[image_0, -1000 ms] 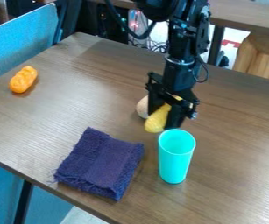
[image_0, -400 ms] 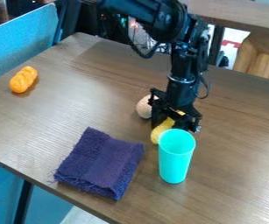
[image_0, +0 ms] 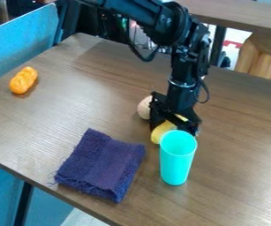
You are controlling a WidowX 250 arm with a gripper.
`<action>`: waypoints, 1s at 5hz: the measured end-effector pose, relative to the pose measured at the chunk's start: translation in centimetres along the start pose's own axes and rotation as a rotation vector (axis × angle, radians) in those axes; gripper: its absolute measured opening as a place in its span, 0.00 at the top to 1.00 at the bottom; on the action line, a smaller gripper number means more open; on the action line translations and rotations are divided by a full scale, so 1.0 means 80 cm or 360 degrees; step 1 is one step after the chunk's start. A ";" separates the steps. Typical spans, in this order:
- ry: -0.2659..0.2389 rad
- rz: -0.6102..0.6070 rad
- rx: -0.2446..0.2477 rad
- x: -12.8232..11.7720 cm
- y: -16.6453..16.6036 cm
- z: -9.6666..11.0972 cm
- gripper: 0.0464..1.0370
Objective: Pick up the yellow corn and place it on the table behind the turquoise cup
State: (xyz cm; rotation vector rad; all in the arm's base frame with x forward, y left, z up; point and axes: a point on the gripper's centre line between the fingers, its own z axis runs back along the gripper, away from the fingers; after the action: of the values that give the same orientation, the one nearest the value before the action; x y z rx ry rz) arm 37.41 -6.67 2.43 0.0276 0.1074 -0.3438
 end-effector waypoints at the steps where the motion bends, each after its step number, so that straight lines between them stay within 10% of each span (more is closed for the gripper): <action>1: -0.0147 -0.0061 -0.0092 -0.012 -0.005 0.033 0.03; 2: -0.0412 0.0071 -0.0170 -0.037 0.028 0.088 0.04; 3: -0.0502 0.0146 -0.0155 -0.055 0.050 0.114 0.04; 5: -0.0376 0.0346 0.0058 -0.102 0.130 0.134 0.04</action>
State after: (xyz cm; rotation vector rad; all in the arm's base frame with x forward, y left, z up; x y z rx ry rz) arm 34.38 5.33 14.06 0.0343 -0.1355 -0.1300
